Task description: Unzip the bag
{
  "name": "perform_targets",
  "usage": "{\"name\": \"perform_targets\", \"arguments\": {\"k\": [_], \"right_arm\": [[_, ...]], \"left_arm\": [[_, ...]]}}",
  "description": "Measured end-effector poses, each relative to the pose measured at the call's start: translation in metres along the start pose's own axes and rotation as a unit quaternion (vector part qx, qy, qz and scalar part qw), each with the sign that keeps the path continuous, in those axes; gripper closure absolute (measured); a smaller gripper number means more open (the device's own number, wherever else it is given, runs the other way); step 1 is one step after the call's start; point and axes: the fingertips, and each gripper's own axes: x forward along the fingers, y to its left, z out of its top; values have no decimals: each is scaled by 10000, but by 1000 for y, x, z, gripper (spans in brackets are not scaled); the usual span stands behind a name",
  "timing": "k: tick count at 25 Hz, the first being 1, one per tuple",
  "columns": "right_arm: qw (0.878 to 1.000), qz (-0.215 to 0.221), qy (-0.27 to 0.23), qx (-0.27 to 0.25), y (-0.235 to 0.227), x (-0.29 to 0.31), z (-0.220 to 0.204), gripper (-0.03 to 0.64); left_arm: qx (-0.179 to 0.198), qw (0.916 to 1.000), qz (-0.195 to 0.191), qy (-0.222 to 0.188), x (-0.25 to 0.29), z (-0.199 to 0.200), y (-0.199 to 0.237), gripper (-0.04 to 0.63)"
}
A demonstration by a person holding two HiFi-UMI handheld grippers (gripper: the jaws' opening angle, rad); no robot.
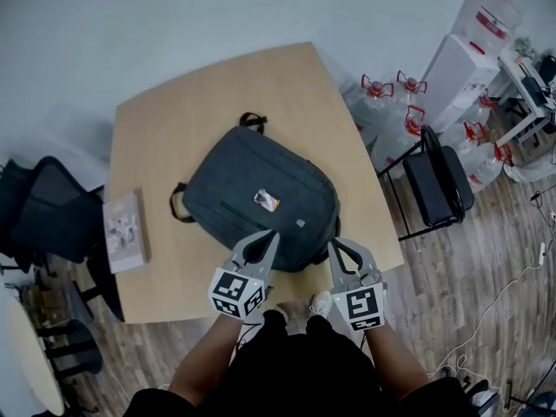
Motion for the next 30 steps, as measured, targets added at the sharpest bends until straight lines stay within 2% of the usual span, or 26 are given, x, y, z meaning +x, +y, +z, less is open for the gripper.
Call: {"name": "perform_targets", "arguments": {"k": [4,8,14,21,30], "right_arm": [[9995,-142,-284,-73,-9,-9,22,614],[9985,-296,-420,-177,-17,-15,34,614],[9969,-432,-647,112,-32,-20,49,614],[9952,-570,-787,101,-36,-22,58,614],[9944,-648,-768,330,-38,-21,54,614]], "left_arm": [[72,9996,55,-271,-12,16,-4,578],[198,9984,-77,-525,-10,34,-9,578],[291,9966,-225,-736,-10,48,-19,578],[354,9961,-251,-774,-8,52,-24,578],[388,9962,-245,-734,-10,49,-25,578]]}}
